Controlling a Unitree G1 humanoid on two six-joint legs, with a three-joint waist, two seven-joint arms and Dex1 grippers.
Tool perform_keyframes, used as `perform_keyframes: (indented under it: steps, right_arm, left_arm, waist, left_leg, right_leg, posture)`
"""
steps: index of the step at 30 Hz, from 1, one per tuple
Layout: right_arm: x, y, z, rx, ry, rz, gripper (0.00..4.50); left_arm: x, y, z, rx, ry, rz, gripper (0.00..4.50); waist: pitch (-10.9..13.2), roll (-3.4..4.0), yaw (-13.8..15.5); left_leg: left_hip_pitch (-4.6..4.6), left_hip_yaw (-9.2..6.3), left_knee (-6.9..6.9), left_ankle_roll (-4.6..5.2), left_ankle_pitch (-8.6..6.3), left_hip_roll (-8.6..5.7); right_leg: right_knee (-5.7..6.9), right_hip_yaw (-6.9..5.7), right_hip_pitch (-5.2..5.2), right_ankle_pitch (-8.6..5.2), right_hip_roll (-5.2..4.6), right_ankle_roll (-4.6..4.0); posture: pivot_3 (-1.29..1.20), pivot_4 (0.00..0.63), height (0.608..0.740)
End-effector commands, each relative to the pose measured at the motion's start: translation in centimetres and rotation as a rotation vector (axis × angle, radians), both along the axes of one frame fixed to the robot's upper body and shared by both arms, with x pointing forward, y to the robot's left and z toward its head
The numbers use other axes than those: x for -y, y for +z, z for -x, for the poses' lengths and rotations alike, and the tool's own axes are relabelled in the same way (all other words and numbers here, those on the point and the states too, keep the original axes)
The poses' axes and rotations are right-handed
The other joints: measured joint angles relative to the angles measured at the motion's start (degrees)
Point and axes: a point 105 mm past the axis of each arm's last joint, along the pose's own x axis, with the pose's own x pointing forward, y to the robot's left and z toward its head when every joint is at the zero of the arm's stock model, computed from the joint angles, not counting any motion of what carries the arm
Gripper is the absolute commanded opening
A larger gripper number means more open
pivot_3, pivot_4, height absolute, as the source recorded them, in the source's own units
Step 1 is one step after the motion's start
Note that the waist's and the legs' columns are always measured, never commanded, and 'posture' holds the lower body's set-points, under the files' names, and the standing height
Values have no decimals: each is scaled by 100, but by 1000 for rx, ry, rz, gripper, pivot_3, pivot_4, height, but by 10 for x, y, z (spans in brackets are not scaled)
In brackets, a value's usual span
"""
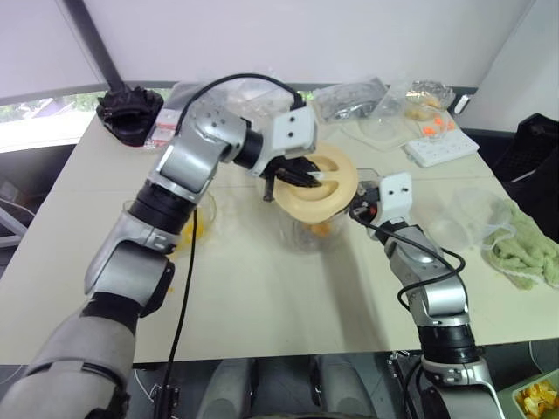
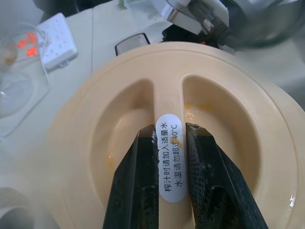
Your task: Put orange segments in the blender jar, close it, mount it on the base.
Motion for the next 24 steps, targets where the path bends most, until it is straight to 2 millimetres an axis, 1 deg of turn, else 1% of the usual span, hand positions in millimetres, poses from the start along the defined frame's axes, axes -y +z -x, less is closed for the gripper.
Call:
perform_keyframes:
  steps: [1, 4, 6, 9, 11, 14, 16, 17, 20, 21, 24]
  right_arm:
    - [8, 25, 6, 99, -24, 31, 992]
    - [8, 24, 9, 99, -20, 39, 992]
    - [9, 24, 11, 102, -17, 48, 992]
    - [10, 24, 15, 107, -17, 44, 992]
    - [8, 24, 18, 102, 1, 30, 992]
    - [6, 20, 23, 72, 31, -24, 992]
    - [6, 18, 23, 61, 28, -21, 2014]
    - [8, 17, 23, 58, 14, -10, 2313]
    - [10, 16, 21, 62, -8, 40, 3698]
    - [10, 17, 21, 66, -6, 48, 4073]
    - [10, 18, 22, 75, -11, 50, 4073]
  left_arm:
    - [-4, -47, -6, -112, 43, -144, 241]
    - [-5, -59, -4, -173, 30, -182, 241]
    - [-5, -68, -3, -213, 28, -212, 241]
    - [-9, -83, -5, -209, 24, -265, 241]
    - [-9, -88, -6, -208, 24, -279, 241]
    - [-7, -90, -9, -201, 33, -275, 241]
    - [-6, -89, -10, -199, 34, -269, 241]
    - [-5, -88, -10, -198, 34, -265, 241]
    - [-2, -85, -10, -195, 31, -246, 241]
    - [-1, -85, -10, -194, 29, -241, 241]
    - [1, -81, -10, -190, 28, -225, 241]
  waist:
    - [-2, 0, 4]
    - [-3, 1, 4]
    - [-13, 13, 4]
    - [-29, 24, 5]
    - [-41, 26, 6]
    - [-61, 30, 52]
    - [-81, 33, 79]
    - [-89, 31, 71]
    - [-146, 7, -6]
    - [-153, 7, -26]
    - [-165, 21, -40]
  left_leg:
    - [5, -1, 0, 0, 0, 0]
    - [41, -3, -1, 1, -1, 2]
    - [74, -7, -12, 1, -1, 9]
    - [77, -13, -13, 1, -2, 12]
    - [81, -28, -13, 7, -6, 11]
    - [82, -34, -14, 10, -8, 7]
    - [82, -34, -13, 10, -8, 7]
    - [83, -34, -13, 10, -8, 8]
    - [91, -35, -17, 10, -9, 15]
    - [94, -39, -17, 9, -10, 17]
    - [94, -43, -20, 7, -11, 19]
  right_leg:
    - [-1, 0, 6, -6, 0, -9]
    - [-13, -2, 48, -12, -2, -10]
    - [-45, -7, 92, -27, -3, 7]
    - [-73, -8, 109, -26, -6, 8]
    - [-86, -8, 122, -26, -10, 8]
    - [-90, -9, 126, -27, -13, 10]
    - [-90, -9, 126, -28, -13, 10]
    - [-91, -9, 126, -28, -12, 11]
    - [-91, -12, 131, -30, -9, 11]
    - [-91, -15, 133, -31, -8, 10]
    - [-95, -14, 133, -32, -10, 9]
  posture:
    - [0, 150, 740]
    - [0, 150, 740]
    - [0, 150, 740]
    - [0, 150, 740]
    - [0, 150, 740]
    - [0, 150, 740]
    - [0, 150, 740]
    - [0, 150, 740]
    - [0, 150, 740]
    - [0, 150, 740]
    - [0, 150, 740]
